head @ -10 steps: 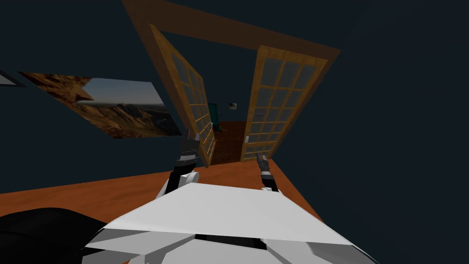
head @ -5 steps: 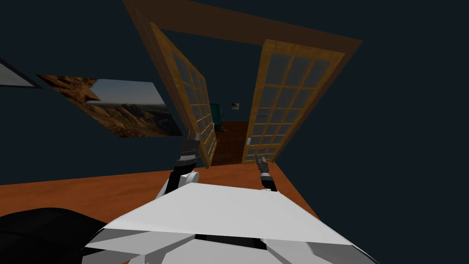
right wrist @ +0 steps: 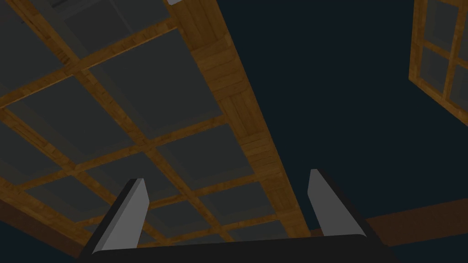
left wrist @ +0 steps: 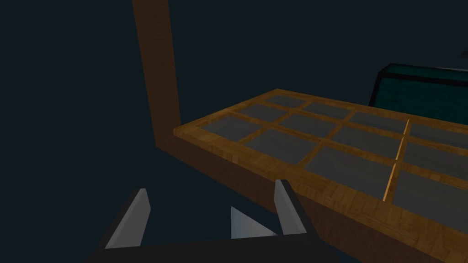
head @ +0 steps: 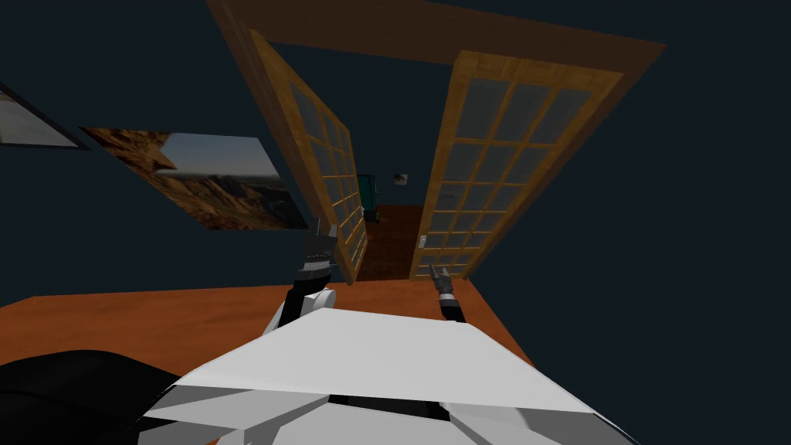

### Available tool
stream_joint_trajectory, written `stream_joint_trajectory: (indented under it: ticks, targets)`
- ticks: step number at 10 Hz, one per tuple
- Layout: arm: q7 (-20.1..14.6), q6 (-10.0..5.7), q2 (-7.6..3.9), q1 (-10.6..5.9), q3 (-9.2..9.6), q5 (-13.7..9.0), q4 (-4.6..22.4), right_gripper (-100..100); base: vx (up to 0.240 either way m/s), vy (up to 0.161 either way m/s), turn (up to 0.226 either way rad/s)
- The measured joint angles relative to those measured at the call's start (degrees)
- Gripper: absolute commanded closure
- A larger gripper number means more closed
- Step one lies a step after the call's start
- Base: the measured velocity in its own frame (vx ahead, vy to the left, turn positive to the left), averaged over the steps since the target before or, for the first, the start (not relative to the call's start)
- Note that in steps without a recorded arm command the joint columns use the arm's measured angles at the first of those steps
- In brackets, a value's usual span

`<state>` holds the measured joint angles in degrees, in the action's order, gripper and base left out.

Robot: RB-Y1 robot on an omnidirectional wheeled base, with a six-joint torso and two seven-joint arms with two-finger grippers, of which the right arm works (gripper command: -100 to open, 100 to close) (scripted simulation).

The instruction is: Push the door open

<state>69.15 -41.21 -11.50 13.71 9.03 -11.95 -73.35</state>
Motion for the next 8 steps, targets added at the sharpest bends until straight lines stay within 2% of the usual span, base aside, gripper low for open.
stream_joint_trajectory:
  ticks: [2,8]
  targets:
    - [2.2,-0.99,-0.3,-0.86,0.41,-0.7,2.9,-100,0.092,-0.045,0.091]
    - [8.6,-2.09,-1.03,-2.34,1.42,-2.6,8.3,-100,0.086,-0.034,0.07]
